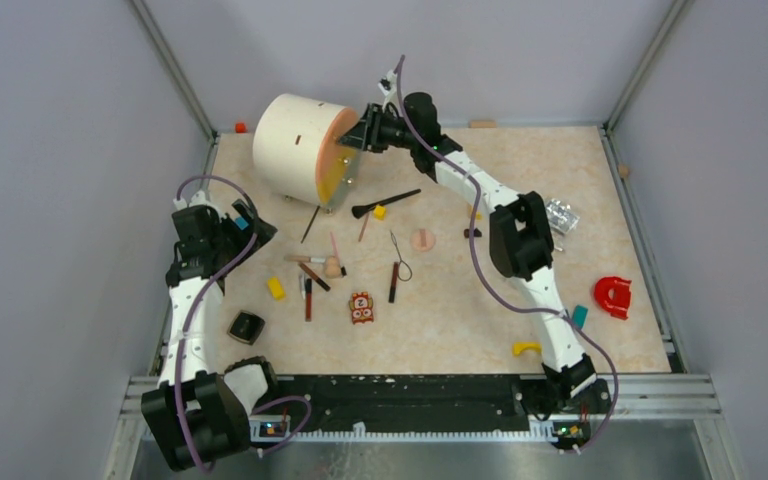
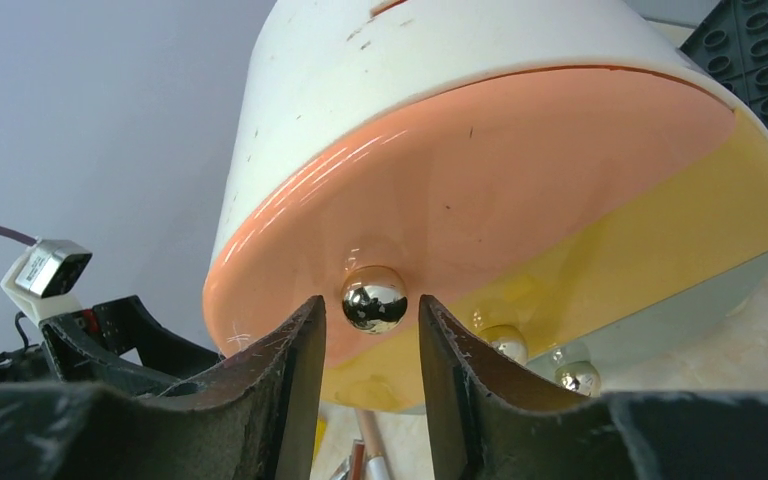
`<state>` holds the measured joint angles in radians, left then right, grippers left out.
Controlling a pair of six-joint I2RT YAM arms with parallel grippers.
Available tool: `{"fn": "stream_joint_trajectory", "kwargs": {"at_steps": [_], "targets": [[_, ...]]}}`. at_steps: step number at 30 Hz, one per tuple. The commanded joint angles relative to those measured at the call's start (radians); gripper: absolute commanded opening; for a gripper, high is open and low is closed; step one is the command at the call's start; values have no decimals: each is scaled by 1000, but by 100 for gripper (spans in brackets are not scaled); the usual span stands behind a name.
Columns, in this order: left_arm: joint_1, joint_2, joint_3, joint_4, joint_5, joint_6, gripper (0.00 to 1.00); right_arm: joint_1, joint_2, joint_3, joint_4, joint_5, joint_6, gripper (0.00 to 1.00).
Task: Organize the makeup
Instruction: Open the drawer in the storage box.
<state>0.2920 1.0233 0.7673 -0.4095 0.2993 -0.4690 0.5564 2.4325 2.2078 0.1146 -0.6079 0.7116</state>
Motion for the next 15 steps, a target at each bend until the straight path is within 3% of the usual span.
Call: {"fn": "stream_joint_trajectory", "kwargs": {"at_steps": [1,5,11,15], "targets": [[7,-11,-6,44,16,6,99,10,6,55,51,-12,4,41],[7,-11,-6,44,17,6,99,10,6,55,53,-10,5,39],[8,-11,-6,44,17,6,99,11,6,53,55,-13,3,16],[9,-9,-5,44,16,6,99,10,-3,50,44,-13,-15,6]]}}
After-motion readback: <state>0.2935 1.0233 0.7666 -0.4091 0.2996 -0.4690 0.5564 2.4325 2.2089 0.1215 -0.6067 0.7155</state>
